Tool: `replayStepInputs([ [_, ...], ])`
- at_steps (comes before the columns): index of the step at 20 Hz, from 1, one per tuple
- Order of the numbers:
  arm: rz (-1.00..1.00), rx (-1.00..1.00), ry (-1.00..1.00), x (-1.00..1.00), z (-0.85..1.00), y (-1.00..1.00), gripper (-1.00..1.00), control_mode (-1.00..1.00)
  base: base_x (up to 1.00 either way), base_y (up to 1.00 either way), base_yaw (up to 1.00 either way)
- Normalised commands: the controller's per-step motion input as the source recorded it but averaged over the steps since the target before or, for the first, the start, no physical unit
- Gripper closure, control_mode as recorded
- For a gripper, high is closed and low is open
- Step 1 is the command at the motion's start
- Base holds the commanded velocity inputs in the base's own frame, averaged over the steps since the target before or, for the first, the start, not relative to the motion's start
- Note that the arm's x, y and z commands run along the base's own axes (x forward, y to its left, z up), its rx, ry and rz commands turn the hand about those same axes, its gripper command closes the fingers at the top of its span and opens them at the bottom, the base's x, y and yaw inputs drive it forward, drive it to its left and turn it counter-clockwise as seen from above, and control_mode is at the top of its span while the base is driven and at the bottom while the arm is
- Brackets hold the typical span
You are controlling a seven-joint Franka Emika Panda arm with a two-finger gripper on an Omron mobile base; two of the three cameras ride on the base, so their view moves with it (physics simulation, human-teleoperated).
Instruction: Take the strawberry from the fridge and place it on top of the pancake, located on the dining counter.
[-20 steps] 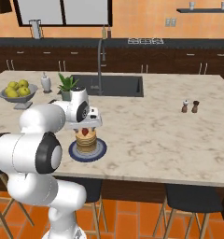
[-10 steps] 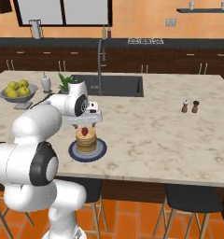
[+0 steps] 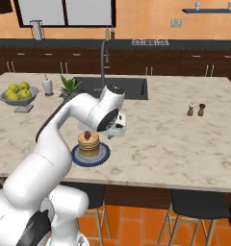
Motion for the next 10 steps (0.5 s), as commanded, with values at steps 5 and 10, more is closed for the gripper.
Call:
replayStepInputs([
  [5,0.00,0.39,-0.07,-1.00,0.40,-0.47,-1.00,-1.00,0.00,0.00,0.00],
  [10,0.09,0.13,-0.12,-0.94,0.19,-0.17,-1.00,-1.00,0.00,0.00,0.00],
])
